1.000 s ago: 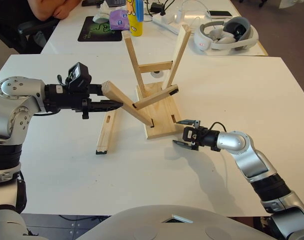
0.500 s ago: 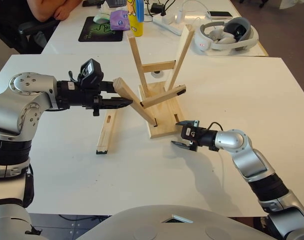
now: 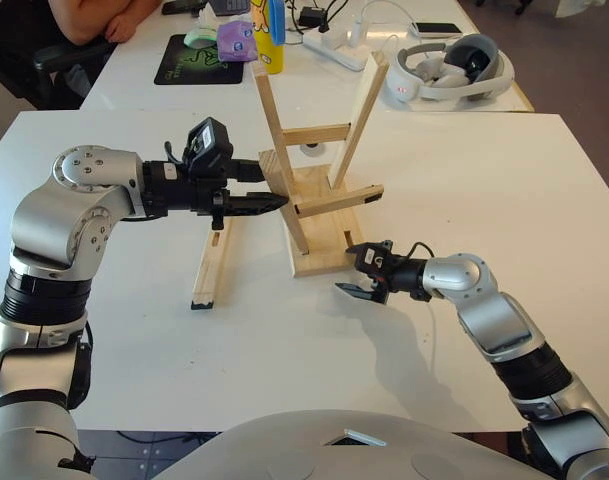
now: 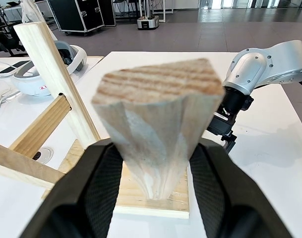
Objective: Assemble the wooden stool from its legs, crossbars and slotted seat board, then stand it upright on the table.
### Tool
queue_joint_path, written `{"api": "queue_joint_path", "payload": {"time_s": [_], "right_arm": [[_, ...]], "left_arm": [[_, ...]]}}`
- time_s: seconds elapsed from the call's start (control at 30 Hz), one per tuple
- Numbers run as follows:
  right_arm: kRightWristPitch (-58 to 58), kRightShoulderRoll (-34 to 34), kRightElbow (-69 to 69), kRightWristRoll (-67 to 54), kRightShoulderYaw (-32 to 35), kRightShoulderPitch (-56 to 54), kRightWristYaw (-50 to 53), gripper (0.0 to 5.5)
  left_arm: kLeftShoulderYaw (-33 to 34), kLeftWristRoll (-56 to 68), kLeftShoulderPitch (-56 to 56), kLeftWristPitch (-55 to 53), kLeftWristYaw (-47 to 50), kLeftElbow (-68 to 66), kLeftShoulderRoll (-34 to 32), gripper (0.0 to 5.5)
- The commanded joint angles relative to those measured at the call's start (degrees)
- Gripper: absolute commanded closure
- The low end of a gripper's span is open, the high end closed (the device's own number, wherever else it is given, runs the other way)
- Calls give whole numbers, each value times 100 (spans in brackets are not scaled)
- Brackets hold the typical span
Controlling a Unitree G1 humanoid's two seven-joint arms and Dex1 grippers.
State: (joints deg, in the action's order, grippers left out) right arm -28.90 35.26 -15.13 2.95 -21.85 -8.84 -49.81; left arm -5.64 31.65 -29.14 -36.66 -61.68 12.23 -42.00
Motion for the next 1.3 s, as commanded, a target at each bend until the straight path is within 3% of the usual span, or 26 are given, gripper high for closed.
{"api": "queue_joint_path", "payload": {"time_s": [0.03, 0.47, 0.87, 1.03, 1.07, 1.3], "right_arm": [[-293, 40, 196, -78, -440, 347, -278, 180], [-382, 2, 163, -164, -489, 302, -318, 180], [-260, 30, 282, -139, -534, 266, -297, 180], [33, -144, 404, -245, -247, 195, -86, 180], [104, -173, 429, -273, -201, 178, -54, 180], [371, -413, 615, -418, 117, 146, 213, 180]], "left_arm": [[-240, -303, 521, 9, 61, -54, -87, 347], [-898, -764, 528, 554, 10, -457, -9, 347], [-777, -767, 806, 943, 3, -992, -53, 347], [-356, -221, 753, 858, 114, -729, 205, 347], [-246, -79, 743, 806, 124, -700, 248, 310], [491, 444, 616, 555, 268, -551, 395, 219]]}}
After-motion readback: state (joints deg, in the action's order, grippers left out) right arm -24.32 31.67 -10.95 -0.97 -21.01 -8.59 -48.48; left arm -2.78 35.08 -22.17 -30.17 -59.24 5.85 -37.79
